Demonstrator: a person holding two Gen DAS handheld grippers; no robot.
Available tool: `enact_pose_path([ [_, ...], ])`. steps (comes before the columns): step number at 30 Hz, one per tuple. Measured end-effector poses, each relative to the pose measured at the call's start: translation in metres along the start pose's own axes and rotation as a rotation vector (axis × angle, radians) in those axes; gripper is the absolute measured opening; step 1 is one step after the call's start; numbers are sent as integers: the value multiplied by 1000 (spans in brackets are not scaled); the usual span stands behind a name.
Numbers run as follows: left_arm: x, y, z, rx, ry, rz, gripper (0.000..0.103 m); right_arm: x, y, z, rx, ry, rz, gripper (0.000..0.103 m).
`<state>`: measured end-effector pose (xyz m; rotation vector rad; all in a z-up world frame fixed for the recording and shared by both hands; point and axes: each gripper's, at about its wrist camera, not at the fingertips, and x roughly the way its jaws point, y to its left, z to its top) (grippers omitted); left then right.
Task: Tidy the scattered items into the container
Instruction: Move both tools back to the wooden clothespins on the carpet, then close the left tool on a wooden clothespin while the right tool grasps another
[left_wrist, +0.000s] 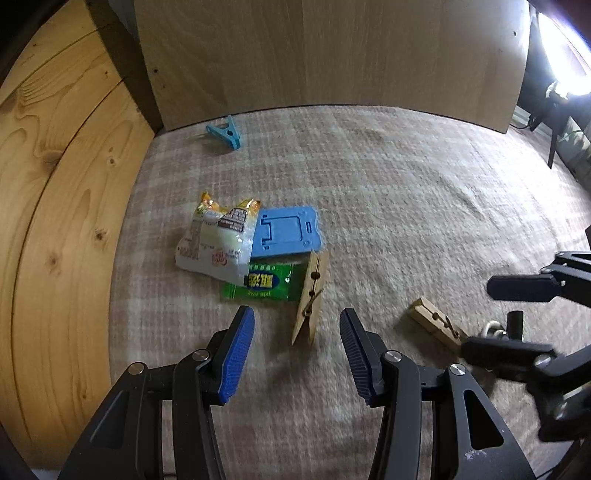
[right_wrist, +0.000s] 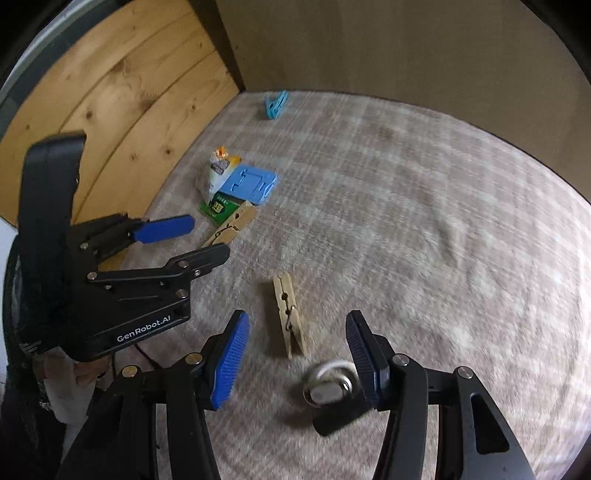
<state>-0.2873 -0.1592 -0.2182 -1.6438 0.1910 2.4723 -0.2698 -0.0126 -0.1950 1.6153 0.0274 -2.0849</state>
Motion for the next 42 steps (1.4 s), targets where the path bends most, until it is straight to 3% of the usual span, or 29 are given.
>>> enact_pose_path([
  [6,9,1,0,10,6,-1,37,21,4,6,-35,49,-10,42],
  [8,8,0,0,11,8,-14,25,26,6,5,-48,64,-23,41],
  [12,9,-3,-1,-1,8,-14,14,28,15,4,-99,34,-76,29],
  [15,7,-3,-5,-37,11,-23,14,28,11,3,-95,33,-69,11],
  [23,-16,-6,-40,-125,17,-48,14,11,-10,-16,3,18,37,11],
  [32,-67,-38,-62,-113,-36,-67,14,-47,-35,-54,96,-88,118,11],
  [37,-88,-90,-55,-56,-75,-108,14,-86,-59,-73,148,-159,112,11],
  [42,-93,-161,-40,41,-100,-179,14,-138,-103,-125,232,-230,63,11],
])
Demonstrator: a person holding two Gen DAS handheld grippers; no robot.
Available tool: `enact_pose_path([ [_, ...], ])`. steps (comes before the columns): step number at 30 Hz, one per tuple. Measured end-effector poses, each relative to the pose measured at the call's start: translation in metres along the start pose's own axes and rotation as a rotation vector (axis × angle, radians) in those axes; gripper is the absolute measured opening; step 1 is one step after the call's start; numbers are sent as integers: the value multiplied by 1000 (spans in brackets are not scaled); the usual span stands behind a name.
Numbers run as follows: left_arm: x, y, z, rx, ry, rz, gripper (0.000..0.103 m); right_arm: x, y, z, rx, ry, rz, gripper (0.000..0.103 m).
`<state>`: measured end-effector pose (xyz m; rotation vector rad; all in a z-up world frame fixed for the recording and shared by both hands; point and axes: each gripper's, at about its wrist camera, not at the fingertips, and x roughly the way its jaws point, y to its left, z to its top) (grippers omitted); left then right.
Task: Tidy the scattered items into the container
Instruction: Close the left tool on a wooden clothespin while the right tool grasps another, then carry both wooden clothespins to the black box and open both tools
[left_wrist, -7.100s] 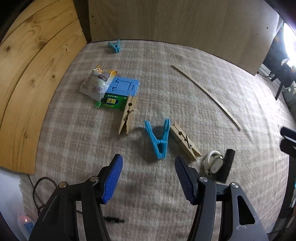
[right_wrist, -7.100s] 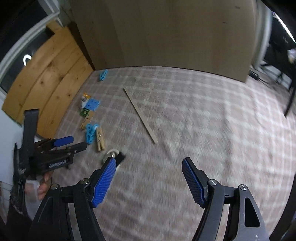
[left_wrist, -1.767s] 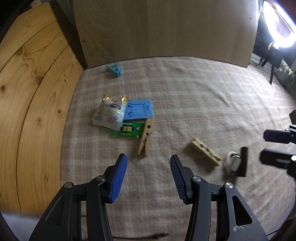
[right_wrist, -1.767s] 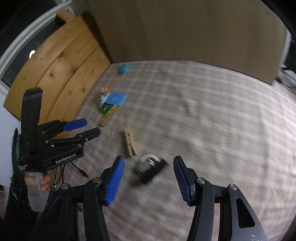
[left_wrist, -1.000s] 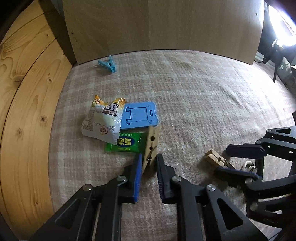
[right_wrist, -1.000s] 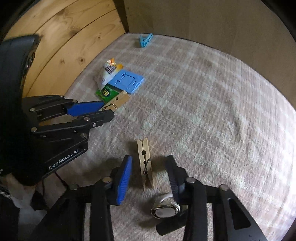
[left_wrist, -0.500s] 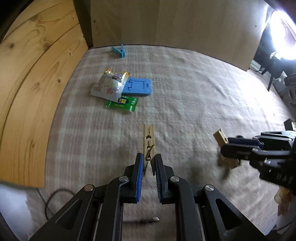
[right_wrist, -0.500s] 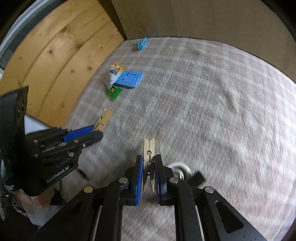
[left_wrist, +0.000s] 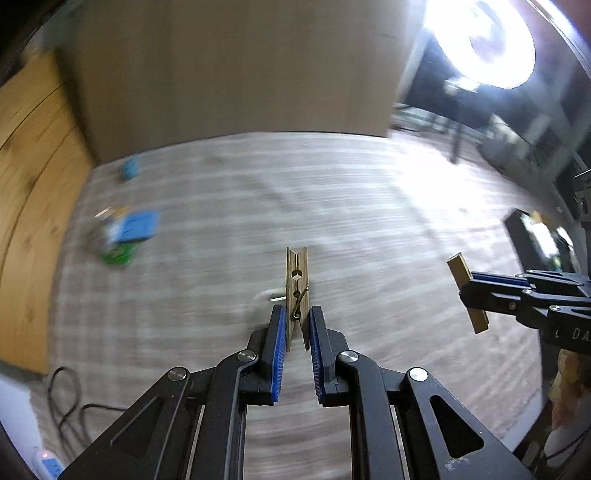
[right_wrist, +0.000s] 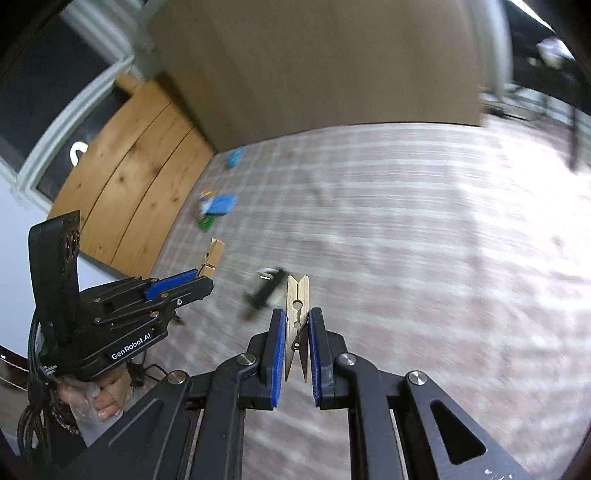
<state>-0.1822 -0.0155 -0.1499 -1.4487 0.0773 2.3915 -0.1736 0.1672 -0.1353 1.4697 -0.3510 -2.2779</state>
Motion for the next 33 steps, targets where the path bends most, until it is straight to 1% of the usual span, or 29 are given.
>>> enact_pose_path([
  [4,11,-72,10,96,0,-81,14,-45,-46,-25,83,-52,-44,11],
  [6,18,-105,14,132,10,-128,14,-73,-75,-43,139,-85,-74,11],
  [8,24,-149,14,189,24,-182,14,-100,-104,-64,201,-115,-103,11],
  [9,20,-175,9,215,30,-201,14,-111,-117,-74,228,-128,-118,11],
  [11,24,-218,3,277,46,-247,14,-131,-139,-95,279,-150,-150,11],
  [15,28,-294,-13,385,76,-328,14,-177,-183,-144,398,-196,-226,11],
  [16,28,-310,-17,408,82,-347,14,-189,-195,-158,429,-208,-241,11],
  [20,32,-375,-33,495,122,-422,14,-217,-227,-199,530,-233,-293,11],
  [25,32,-430,-53,572,159,-489,14,-232,-249,-236,611,-241,-336,11],
  [29,37,-456,-66,606,178,-500,14,-234,-252,-245,630,-245,-358,11],
  [33,42,-468,-74,620,194,-496,14,-237,-257,-248,635,-245,-365,11],
])
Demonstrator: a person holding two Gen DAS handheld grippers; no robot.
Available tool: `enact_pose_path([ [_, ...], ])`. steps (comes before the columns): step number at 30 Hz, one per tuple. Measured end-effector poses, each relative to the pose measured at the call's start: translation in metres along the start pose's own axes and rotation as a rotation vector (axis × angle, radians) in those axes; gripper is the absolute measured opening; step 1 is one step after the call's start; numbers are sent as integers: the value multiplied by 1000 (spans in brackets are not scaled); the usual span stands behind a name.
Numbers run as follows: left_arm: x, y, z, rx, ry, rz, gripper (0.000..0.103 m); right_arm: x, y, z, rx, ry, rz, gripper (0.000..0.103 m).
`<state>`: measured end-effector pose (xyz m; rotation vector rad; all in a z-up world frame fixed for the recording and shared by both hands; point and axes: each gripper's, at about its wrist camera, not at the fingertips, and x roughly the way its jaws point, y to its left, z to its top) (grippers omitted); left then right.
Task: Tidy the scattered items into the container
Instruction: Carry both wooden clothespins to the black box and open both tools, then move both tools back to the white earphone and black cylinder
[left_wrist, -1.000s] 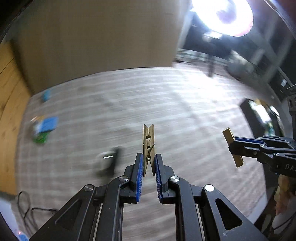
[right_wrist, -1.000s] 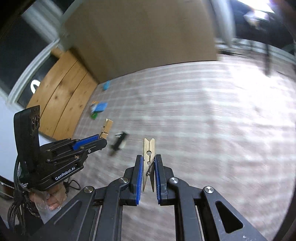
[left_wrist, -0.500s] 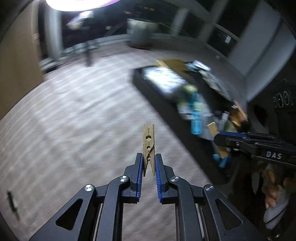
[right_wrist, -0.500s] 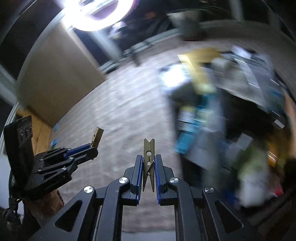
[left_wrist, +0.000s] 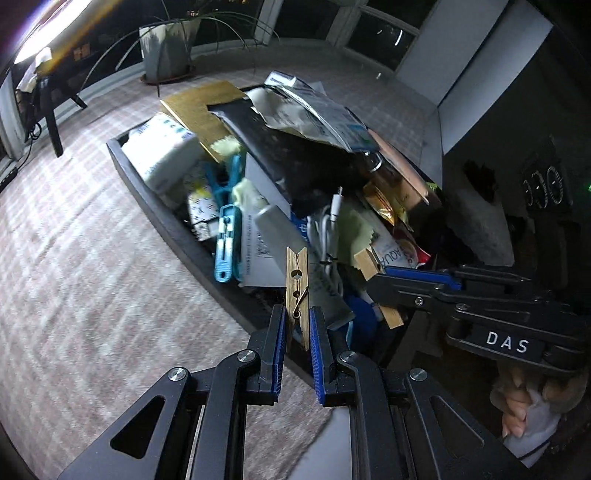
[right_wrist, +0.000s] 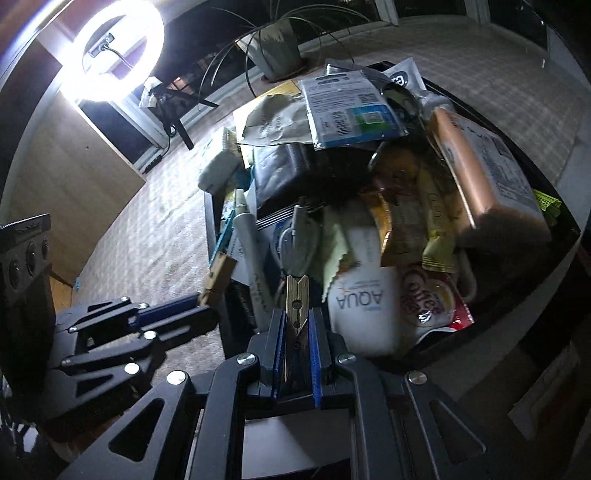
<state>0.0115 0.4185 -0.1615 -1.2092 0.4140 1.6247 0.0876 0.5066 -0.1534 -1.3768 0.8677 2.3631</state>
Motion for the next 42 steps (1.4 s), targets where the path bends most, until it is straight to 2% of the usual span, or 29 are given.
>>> enact_pose_path([
  [4,5,-4,0,7,5,2,14,-3,-5,-1,-15,3,-4,11],
  [5,6,-3,0,7,12,-9,17,-4,-5,-2,-17,3,-5,11],
  [6,8,-3,0,0,26,-19,24,-4,-5,-1,-19,6,-5,13],
  [7,8,-1,-1,-14,37,-27,39,-5,-5,0,-18,6,-11,16],
  [8,5,1,-3,-21,20,-29,44,-5,-3,0,-16,5,-15,22],
  [9,3,2,-5,-20,10,-25,44,-8,-3,0,-11,-3,-19,35],
  [10,0,4,-7,-20,4,-11,44,-10,-3,0,-9,-14,-19,43],
  [20,-22,31,-22,-68,-24,40,44,-18,14,3,-30,-34,-7,43],
  [28,-65,81,-48,-155,-60,134,44,-8,58,7,-103,-23,26,43],
  [35,-113,147,-90,-272,-108,247,44,17,127,6,-228,22,75,43],
  [42,-169,230,-164,-433,-136,357,44,52,221,-9,-386,79,158,43],
])
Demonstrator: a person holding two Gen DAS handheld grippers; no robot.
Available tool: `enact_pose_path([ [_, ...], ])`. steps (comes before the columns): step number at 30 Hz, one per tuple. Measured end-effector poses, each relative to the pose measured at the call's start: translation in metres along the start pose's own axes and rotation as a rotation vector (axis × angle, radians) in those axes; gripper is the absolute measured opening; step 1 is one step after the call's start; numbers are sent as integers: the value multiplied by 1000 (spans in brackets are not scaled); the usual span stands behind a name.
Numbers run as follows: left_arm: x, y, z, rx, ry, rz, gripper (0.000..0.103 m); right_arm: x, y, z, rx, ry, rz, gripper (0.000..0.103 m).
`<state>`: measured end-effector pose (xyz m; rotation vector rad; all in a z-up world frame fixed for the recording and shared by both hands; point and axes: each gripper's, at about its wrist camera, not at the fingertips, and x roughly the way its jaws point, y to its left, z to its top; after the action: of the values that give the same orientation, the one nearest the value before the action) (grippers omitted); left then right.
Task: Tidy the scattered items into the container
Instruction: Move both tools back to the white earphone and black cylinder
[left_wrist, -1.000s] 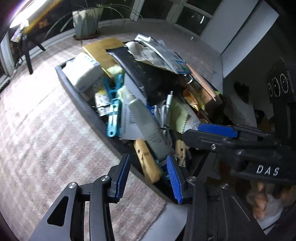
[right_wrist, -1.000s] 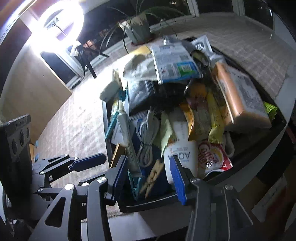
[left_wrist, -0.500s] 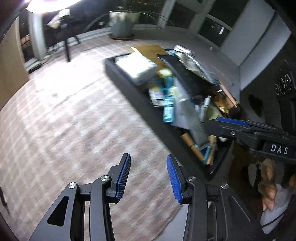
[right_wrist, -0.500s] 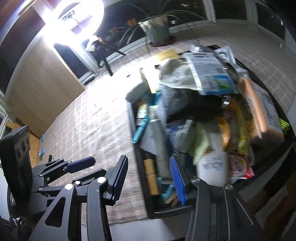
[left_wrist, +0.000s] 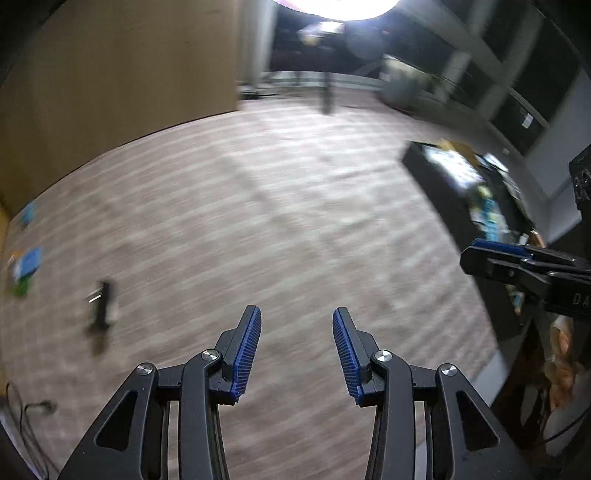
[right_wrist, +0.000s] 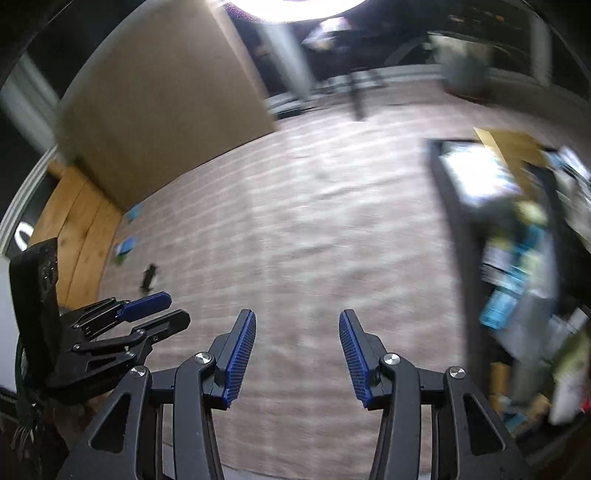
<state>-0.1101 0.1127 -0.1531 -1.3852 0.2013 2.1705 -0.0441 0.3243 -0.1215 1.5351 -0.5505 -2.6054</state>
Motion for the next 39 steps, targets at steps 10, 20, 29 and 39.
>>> enact_pose_path([
  [10,-22,145,-42,-211,-4,105,44,88,128,30,-174,119,144,43],
  [20,-7,188,-49,-237,12,98,44,182,205,50,-205,289,209,43],
  [29,10,194,-38,-221,28,87,44,235,224,60,-153,369,220,42],
  [39,23,207,-28,-227,44,83,44,247,230,60,-162,400,242,17],
])
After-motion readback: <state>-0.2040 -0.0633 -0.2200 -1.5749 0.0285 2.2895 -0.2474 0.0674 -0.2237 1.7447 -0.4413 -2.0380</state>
